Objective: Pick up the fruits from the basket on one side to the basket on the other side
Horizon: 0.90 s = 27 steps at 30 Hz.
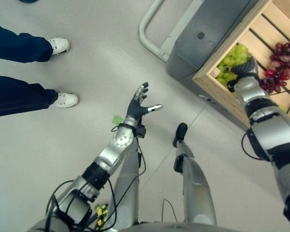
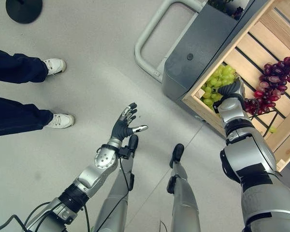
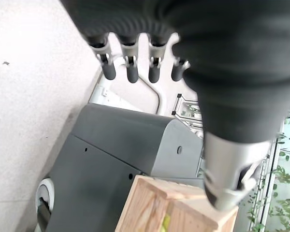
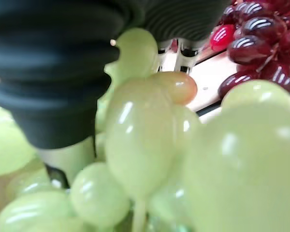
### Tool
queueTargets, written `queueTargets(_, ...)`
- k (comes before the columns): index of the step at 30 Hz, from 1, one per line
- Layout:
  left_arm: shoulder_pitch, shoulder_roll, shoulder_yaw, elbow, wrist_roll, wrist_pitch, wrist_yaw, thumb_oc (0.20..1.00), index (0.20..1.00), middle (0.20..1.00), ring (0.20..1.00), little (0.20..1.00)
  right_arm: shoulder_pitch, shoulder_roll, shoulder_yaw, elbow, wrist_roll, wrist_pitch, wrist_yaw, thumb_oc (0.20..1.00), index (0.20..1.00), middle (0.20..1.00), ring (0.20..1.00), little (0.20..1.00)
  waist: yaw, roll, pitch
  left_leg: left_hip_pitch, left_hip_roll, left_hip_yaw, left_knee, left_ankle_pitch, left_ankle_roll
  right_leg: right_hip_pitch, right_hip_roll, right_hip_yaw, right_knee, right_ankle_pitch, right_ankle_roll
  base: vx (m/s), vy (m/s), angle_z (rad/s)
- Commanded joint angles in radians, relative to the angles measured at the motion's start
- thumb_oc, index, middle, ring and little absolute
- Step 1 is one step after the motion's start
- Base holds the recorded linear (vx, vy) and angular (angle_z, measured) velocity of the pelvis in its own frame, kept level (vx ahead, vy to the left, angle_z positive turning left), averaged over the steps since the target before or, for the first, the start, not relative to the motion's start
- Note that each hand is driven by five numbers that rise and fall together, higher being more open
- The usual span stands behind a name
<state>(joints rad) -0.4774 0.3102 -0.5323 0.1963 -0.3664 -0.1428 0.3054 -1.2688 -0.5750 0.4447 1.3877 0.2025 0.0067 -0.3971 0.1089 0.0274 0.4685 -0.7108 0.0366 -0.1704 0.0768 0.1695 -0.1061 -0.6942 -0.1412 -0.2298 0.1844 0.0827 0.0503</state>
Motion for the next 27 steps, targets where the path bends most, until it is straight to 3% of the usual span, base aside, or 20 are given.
queueTargets(1, -0.040, -0.018, -0.020, -0.051, 0.012, -0.053, 0.008, 1.000, 1.000, 1.000, 1.000, 1.000, 0.048, 0.133, -0.010, -0.027, 0.039, -0.025, -0.025, 0.200, 0.200, 0.200, 0.200, 0.200, 0.041, 0.023, 0.051, 0.018, -0.024, 0.060, 0.055, -0.122, 0.000, 0.090, -0.053, -0.002, 0.018, -0.137, 0.105, 0.00, 0.000, 0.00)
queueTargets(9, -0.044, -0.018, 0.016, -0.030, 0.015, -0.052, 0.040, 1.000, 1.000, 1.000, 1.000, 1.000, 0.176, 0.186, -0.092, -0.199, 0.174, -0.116, -0.053, 0.200, 0.200, 0.200, 0.200, 0.200, 0.004, -0.007, 0.051, 0.044, -0.021, 0.068, 0.048, -0.114, 0.002, 0.107, -0.060, 0.009, 0.015, -0.124, 0.106, -0.02, 0.008, 0.00)
queueTargets(13, -0.028, -0.012, 0.045, -0.021, 0.027, -0.051, 0.054, 1.000, 1.000, 1.000, 1.000, 1.000, 0.304, 0.203, -0.139, -0.372, 0.218, -0.171, -0.065, 0.200, 0.200, 0.200, 0.200, 0.200, -0.018, -0.020, 0.051, 0.055, -0.020, 0.075, 0.045, -0.113, 0.004, 0.112, -0.063, 0.014, 0.016, -0.122, 0.106, 0.00, 0.004, 0.02)
queueTargets(15, 0.004, -0.011, 0.072, -0.016, 0.028, -0.055, 0.064, 1.000, 1.000, 1.000, 1.000, 1.000, 0.433, 0.220, -0.175, -0.547, 0.241, -0.218, -0.068, 0.200, 0.200, 0.200, 0.200, 0.200, -0.037, -0.028, 0.051, 0.073, -0.019, 0.079, 0.041, -0.121, 0.006, 0.120, -0.067, 0.019, 0.020, -0.128, 0.106, 0.00, 0.000, 0.00)
queueTargets(27, 0.054, -0.020, 0.148, 0.000, 0.011, -0.066, 0.073, 1.000, 1.000, 1.000, 1.000, 1.000, 0.735, 0.278, -0.329, -0.911, 0.379, -0.343, -0.009, 0.200, 0.200, 0.200, 0.200, 0.200, -0.081, -0.036, 0.051, 0.098, -0.025, 0.099, 0.041, -0.121, 0.017, 0.122, -0.083, 0.033, 0.055, -0.130, 0.107, -0.01, 0.005, -0.01)
